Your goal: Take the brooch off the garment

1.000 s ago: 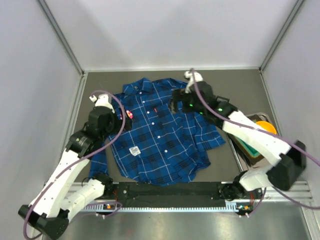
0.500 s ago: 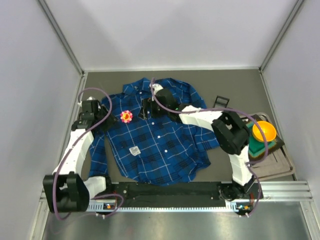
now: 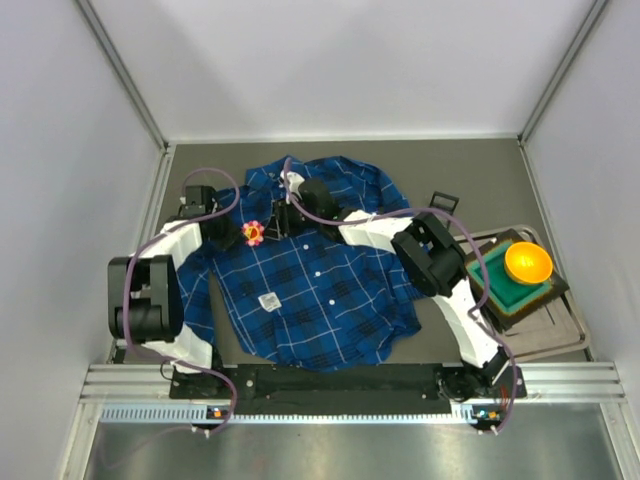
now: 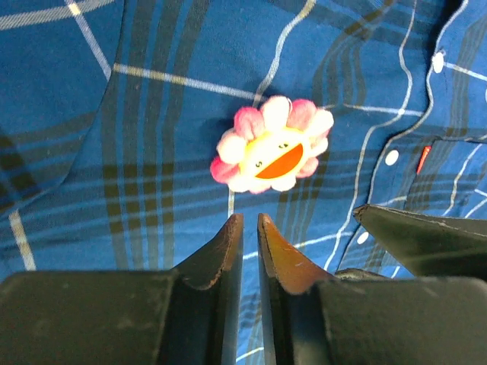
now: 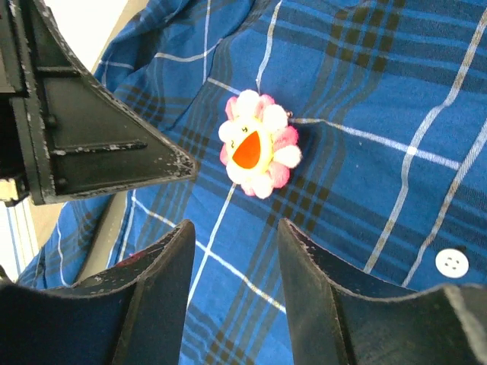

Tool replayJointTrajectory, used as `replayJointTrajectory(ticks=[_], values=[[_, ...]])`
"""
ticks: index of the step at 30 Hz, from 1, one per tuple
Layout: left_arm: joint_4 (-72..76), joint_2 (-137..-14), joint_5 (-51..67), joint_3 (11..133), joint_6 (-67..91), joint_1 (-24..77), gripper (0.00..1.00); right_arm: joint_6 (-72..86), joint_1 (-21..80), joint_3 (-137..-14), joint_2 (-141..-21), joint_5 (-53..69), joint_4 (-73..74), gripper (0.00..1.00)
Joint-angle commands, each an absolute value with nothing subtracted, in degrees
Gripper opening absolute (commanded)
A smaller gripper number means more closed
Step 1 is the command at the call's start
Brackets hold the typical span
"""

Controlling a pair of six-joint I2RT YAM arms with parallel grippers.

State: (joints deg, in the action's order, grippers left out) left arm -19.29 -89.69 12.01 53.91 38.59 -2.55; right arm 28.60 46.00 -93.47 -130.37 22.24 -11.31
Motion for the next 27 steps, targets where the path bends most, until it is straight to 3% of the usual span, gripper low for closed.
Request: replayJointTrajectory(ticks=[1,12,19,22,24,27], values=[[-14.5,-92.9,12.0,57.0,37.9,-2.8,0.18,26.5,46.2,-99.4,-134.3,23.2,-12.3,0.48],[-8.1,-95.6,10.7,56.1,39.5,-2.8,0.18,26.5,45.7,-106.0,-139.8,24.2,-9.3,0.56],[-8.5,-93.3,7.1,55.5,37.1,-2.2,0.20,29.8,45.4,-111.3,-144.5,29.2,-8.8,0.56],[-11.1,-89.7,2.7,55.2,35.0,-0.3,0.27,32.1,45.4,-111.3,-144.9,31.5,-11.2,0.56],[-13.9,-88.0,-2.0,54.9,34.6,2.1,0.37,33.2,45.4,-110.7,-144.8,32.5,-13.4,0.55],[-14.5,-86.8,-3.2,53.4,36.0,2.5,0.41,36.9,45.2,-108.9,-143.7,35.1,-18.8,0.52]])
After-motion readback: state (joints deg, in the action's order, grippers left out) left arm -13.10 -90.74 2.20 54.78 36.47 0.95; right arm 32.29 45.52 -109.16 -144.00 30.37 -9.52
